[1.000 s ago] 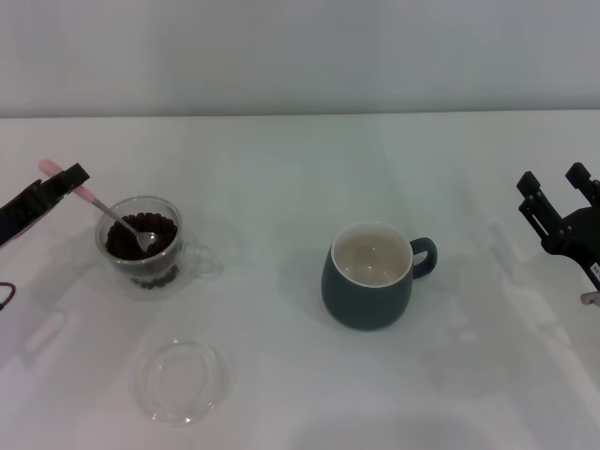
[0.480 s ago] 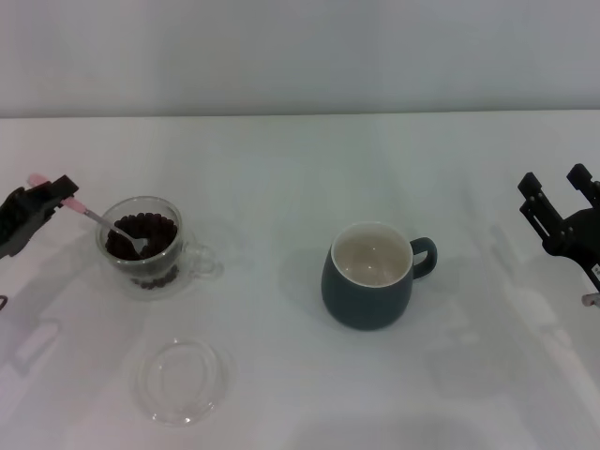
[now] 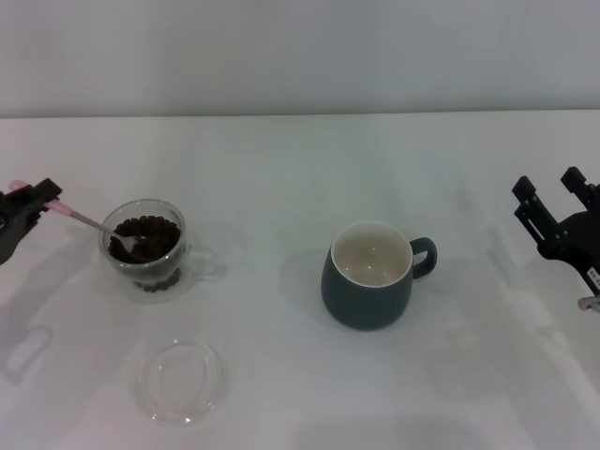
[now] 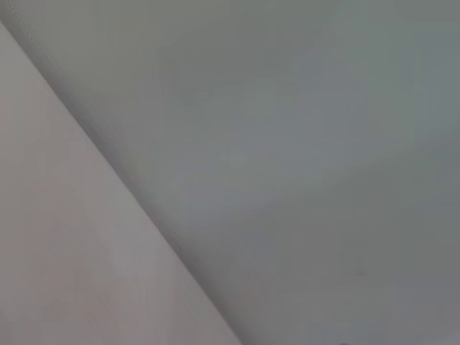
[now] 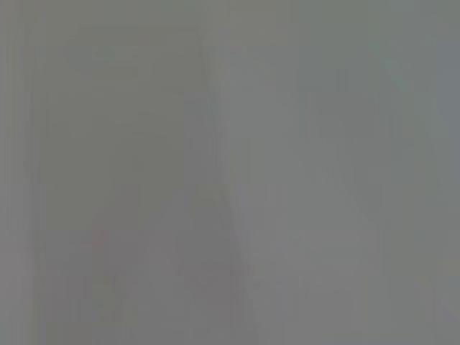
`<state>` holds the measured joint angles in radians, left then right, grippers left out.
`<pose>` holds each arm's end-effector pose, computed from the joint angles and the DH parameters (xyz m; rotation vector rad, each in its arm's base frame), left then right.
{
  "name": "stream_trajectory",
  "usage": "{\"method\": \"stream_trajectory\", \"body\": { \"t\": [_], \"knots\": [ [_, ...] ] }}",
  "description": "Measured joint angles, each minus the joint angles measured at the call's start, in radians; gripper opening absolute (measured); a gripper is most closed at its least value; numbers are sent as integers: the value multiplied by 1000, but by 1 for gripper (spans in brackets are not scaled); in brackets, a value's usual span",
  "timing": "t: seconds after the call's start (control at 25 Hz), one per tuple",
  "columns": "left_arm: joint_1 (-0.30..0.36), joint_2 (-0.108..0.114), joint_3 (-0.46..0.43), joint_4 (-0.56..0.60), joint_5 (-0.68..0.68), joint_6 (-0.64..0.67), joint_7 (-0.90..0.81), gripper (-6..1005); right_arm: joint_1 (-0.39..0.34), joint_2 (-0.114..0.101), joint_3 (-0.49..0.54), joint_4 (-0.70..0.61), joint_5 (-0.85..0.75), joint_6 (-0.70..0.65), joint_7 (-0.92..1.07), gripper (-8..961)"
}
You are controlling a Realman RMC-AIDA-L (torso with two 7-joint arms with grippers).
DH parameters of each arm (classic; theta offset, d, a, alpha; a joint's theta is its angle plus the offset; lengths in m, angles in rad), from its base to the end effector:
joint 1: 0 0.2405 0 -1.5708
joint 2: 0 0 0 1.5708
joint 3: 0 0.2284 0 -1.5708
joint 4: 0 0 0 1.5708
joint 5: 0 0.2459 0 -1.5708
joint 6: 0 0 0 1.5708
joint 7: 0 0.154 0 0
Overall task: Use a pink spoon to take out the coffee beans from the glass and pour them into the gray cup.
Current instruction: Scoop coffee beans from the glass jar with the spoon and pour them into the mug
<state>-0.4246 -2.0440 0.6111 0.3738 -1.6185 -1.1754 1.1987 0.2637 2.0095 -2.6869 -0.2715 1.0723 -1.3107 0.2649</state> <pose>-0.3442 0.3574 0.0214 -1.6281 -1.7273 -1.2225 0.3462 0.2811 -0.0313 -1.6546 0.6456 0.8260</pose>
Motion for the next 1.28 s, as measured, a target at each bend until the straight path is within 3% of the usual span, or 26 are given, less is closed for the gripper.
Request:
{"method": "stream_trajectory", "body": {
  "t": [0.56,0.72,0.92,1.0,1.28],
  "knots": [
    [17,1,-1,-1,-24,-51,-114,124,-1,0,-9,0,0,-3,-2,727],
    [1,-13,4,-1,-19,-78,-131,124,0,0,-8,0,0,0,-4,727],
    [-44,-25,31,-29,-9,-83,-131,124,6,0,-8,1,0,4,-4,727],
    [-108,-25,88,-73,-6,-79,-130,124,7,0,-9,1,0,5,-5,727],
    [-211,-31,146,-116,-9,-68,-115,124,6,0,-12,0,0,6,-6,727]
  ]
}}
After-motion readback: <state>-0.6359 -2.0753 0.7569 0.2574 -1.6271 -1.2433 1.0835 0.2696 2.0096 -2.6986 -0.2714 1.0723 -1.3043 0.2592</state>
